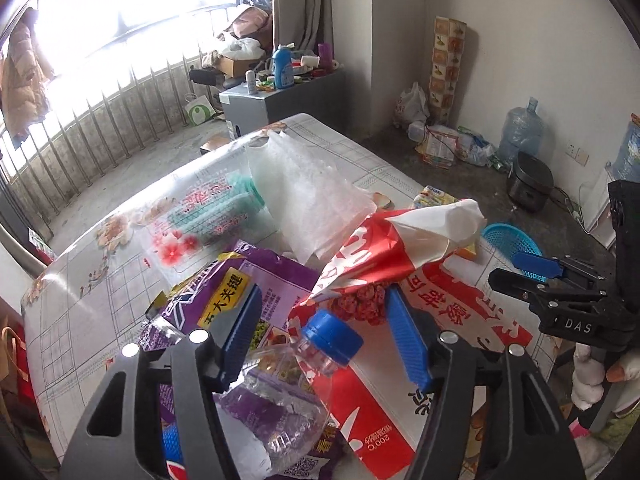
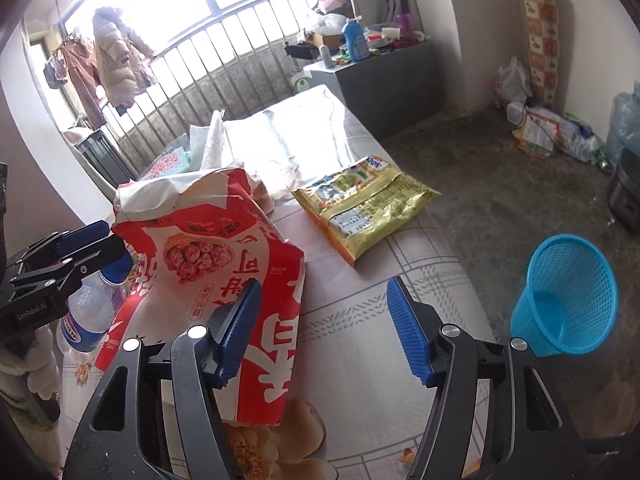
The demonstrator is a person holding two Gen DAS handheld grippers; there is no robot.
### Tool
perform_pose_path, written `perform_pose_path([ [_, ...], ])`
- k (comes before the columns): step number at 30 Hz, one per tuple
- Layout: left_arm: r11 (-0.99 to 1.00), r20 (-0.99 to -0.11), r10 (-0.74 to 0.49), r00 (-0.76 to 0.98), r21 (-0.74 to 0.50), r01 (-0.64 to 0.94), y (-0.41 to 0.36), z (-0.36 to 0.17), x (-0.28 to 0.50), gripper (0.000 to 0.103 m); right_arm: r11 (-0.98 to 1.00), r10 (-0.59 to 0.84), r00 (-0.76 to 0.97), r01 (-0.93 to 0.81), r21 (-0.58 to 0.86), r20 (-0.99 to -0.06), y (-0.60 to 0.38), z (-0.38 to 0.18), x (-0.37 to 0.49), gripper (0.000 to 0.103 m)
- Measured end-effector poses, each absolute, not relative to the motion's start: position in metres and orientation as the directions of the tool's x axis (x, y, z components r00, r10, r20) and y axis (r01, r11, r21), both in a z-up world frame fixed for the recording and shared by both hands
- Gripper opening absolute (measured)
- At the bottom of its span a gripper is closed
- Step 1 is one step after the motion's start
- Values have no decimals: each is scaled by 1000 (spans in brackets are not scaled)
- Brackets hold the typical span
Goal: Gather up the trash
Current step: 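Move both tools forward toward the red-and-white snack bag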
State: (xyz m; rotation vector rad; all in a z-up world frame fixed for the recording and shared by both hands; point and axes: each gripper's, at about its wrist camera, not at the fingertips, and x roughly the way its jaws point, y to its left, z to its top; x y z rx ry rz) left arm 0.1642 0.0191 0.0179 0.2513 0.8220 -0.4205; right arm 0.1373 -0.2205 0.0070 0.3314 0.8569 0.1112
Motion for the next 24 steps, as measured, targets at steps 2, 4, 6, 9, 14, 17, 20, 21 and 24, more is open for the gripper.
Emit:
perform_pose_path([
  [2,879,-768,-249,590,76,471,12,12,172,62,937,250,640,30,348,-727,-219,1,141,57],
  [4,867,-786,-243,569,87,491,6,8,179,62,933,265,635,21,359,-726,-218,-3,141,57],
  [6,859,-802,-254,541,70,507,2,5,184,62,933,272,631,14,361,-726,-218,-5,143,56],
  [9,858,-808,-273,522,41,512,-3,3,191,56,928,283,625,13,372,-727,-220,-9,145,54],
  [14,826,-792,-370,486,-41,563,-13,9,189,36,926,287,630,12,378,-721,-222,-9,141,51],
  [17,798,-781,-421,462,-77,597,-22,13,183,28,926,282,632,18,378,-722,-225,-8,137,50],
  [20,778,-773,-449,447,-92,622,-32,16,174,23,926,273,632,32,376,-725,-230,-7,133,49],
  [21,775,-773,-451,446,-91,625,-34,16,171,23,927,267,632,37,373,-727,-231,-7,131,49],
  [24,770,-778,-466,422,-120,627,-38,17,155,23,928,262,630,45,371,-732,-236,-7,122,49],
])
